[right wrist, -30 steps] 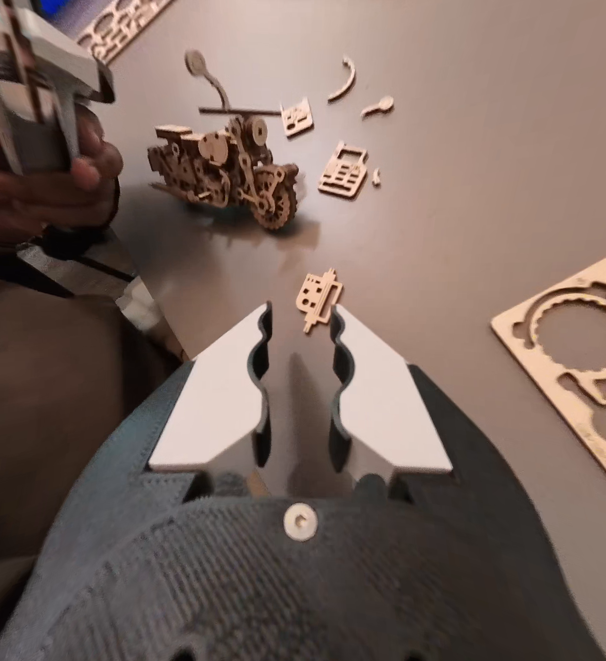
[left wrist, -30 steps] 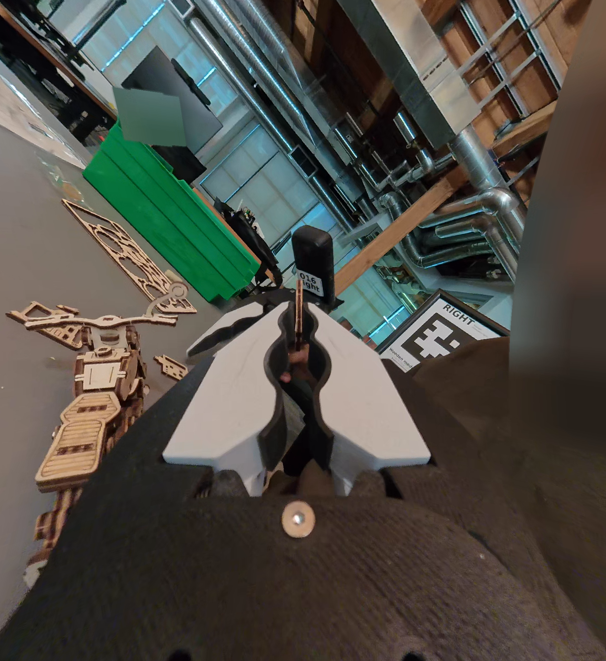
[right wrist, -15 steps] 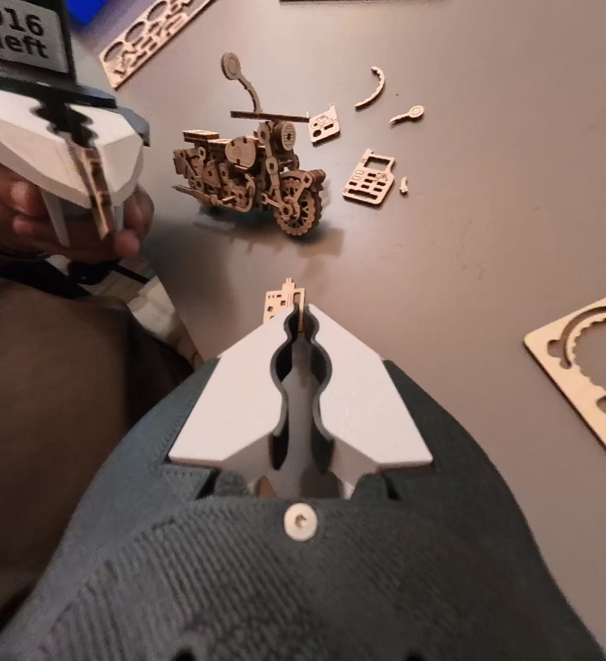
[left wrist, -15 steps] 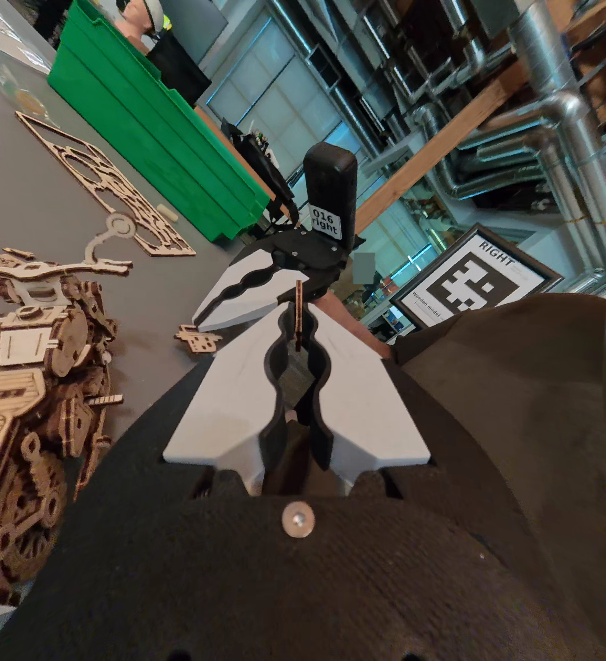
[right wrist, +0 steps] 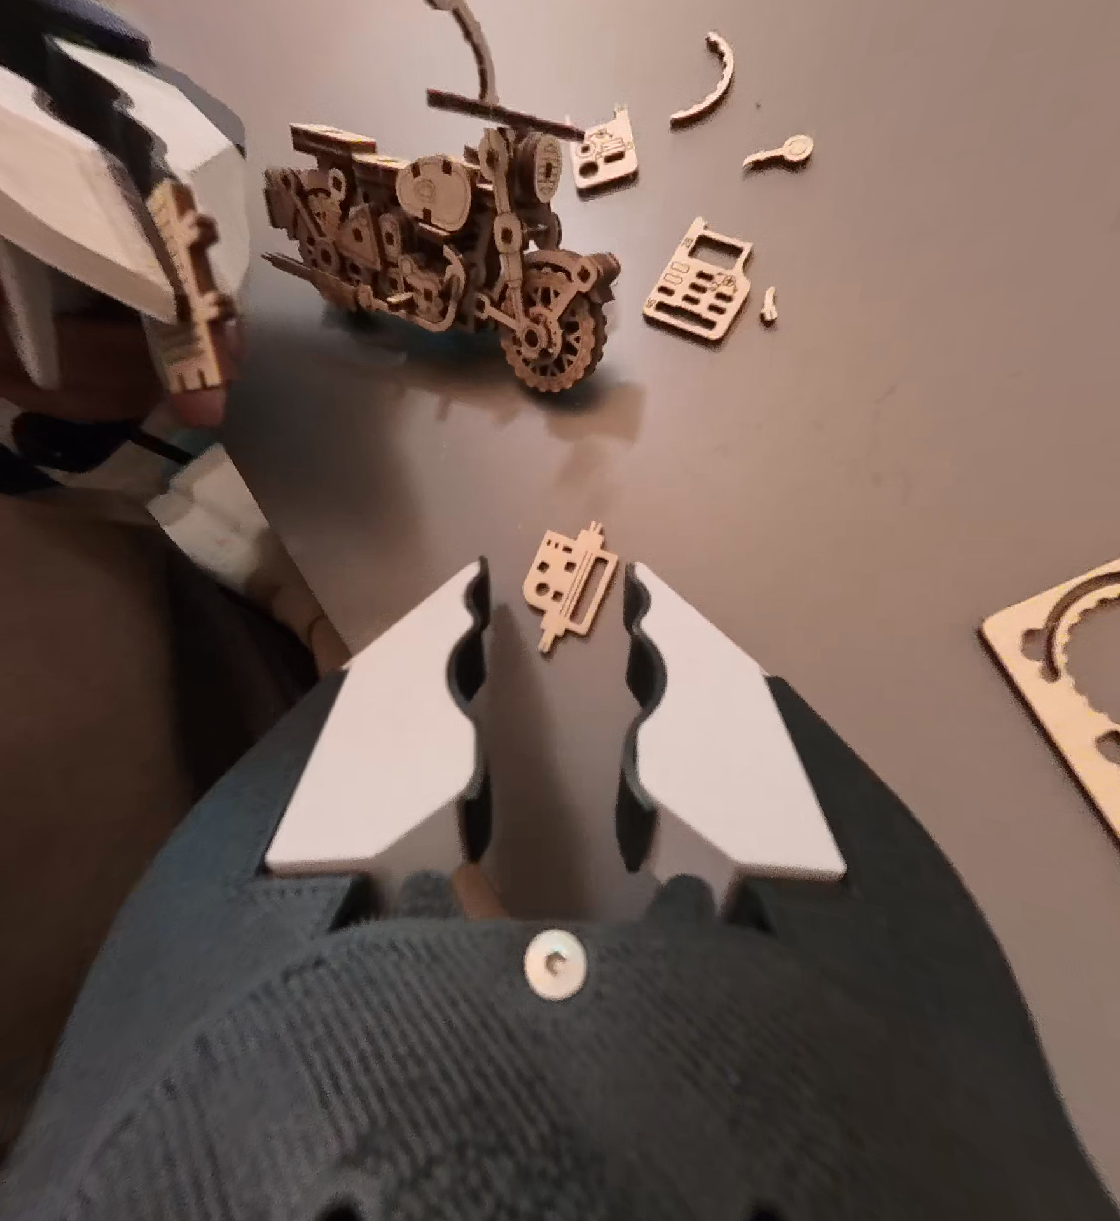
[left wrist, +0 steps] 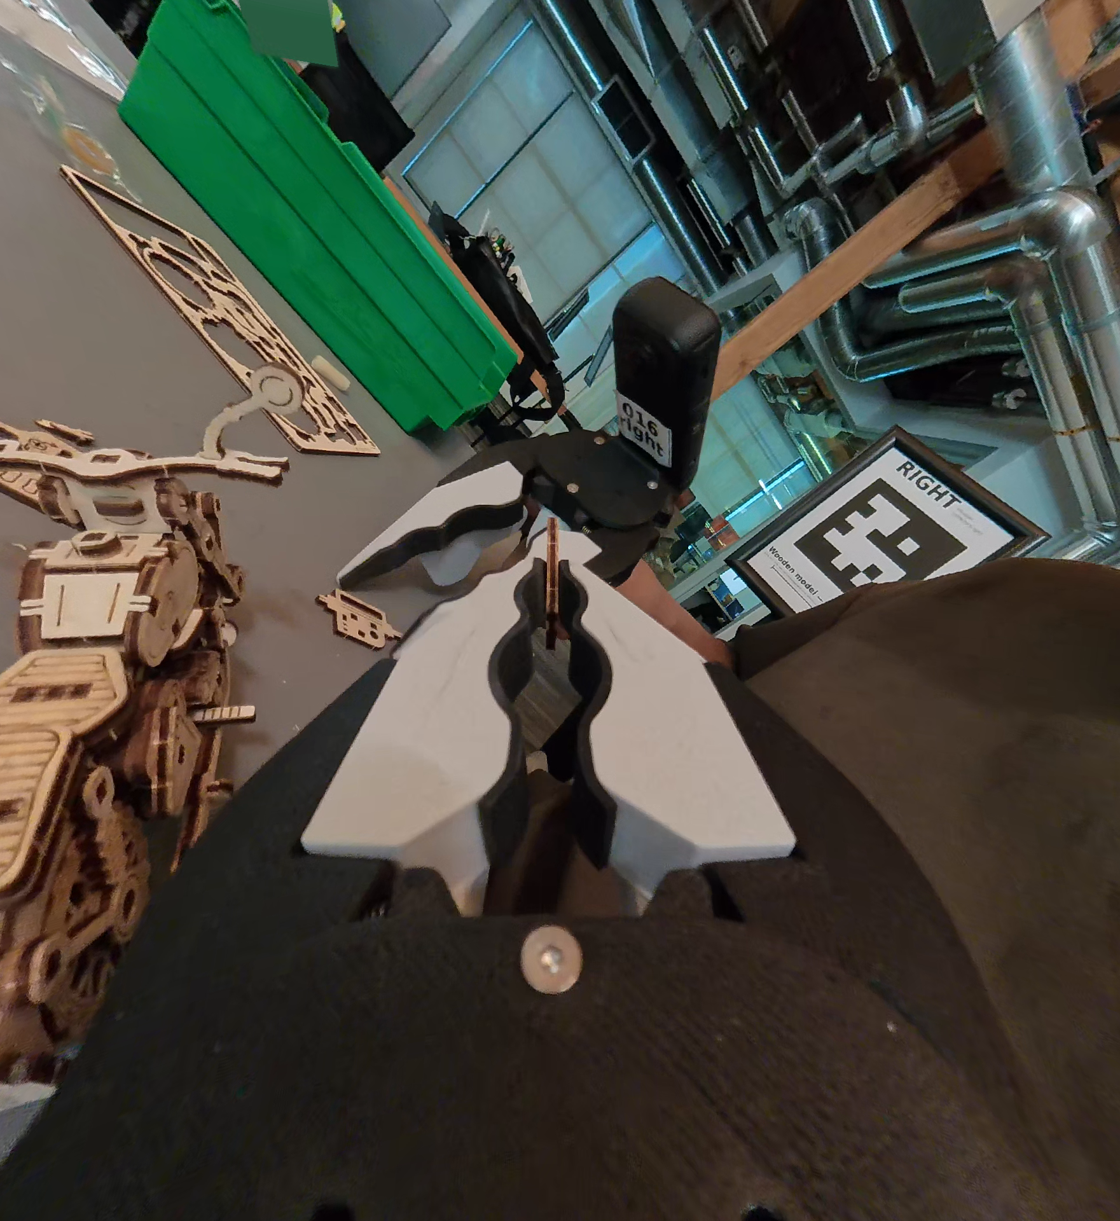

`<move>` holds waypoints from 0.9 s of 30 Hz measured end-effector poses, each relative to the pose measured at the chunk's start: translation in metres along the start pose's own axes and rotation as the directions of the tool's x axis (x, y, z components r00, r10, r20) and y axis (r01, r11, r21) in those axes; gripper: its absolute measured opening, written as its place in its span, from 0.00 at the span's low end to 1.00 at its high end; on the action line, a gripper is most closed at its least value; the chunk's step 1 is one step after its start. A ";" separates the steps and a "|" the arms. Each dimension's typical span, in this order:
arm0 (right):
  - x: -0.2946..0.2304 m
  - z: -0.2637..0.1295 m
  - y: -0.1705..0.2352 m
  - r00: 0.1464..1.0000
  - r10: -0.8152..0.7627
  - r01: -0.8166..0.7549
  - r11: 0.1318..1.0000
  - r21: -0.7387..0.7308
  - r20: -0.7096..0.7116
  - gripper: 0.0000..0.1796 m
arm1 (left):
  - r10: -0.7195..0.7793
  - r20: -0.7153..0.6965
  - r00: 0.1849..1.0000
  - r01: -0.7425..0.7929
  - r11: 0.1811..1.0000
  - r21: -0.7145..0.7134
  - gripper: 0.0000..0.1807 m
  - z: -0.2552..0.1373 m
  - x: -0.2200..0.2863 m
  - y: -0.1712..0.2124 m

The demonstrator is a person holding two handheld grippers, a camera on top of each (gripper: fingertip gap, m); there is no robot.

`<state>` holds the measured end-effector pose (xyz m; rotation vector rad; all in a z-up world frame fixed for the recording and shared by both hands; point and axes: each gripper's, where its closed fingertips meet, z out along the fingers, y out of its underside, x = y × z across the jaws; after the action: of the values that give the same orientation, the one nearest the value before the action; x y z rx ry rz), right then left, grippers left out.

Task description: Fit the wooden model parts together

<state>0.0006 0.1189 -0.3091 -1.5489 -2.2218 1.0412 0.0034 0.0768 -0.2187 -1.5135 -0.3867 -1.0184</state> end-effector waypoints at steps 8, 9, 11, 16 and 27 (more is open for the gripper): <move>0.005 -0.009 -0.015 0.994 -0.098 0.102 0.991 0.090 -0.052 0.01 | -0.013 0.047 0.999 0.013 1.000 -0.002 0.00 -0.002 -0.009 0.000; 0.005 -0.014 -0.020 0.996 -0.077 0.081 0.989 0.124 -0.038 0.01 | -0.015 0.055 0.998 0.015 1.000 -0.003 0.00 -0.002 -0.010 0.001; 0.007 -0.018 -0.023 0.999 -0.043 0.045 0.989 0.143 -0.020 0.01 | -0.016 0.065 0.998 0.017 1.000 -0.009 0.00 -0.002 -0.012 0.002; 0.005 -0.016 -0.019 0.997 -0.066 0.069 0.991 0.114 -0.030 0.01 | -0.018 0.063 0.998 0.019 1.000 -0.018 0.00 -0.001 -0.011 0.004; -0.005 -0.060 -0.070 0.982 0.091 -0.158 0.878 0.452 0.167 0.00 | -0.069 0.163 0.984 0.070 0.998 0.002 0.00 0.000 -0.027 0.006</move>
<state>-0.0140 0.1265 -0.2188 -1.4457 -1.7776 1.6255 -0.0075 0.0841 -0.2433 -1.6018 -0.5567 -0.9524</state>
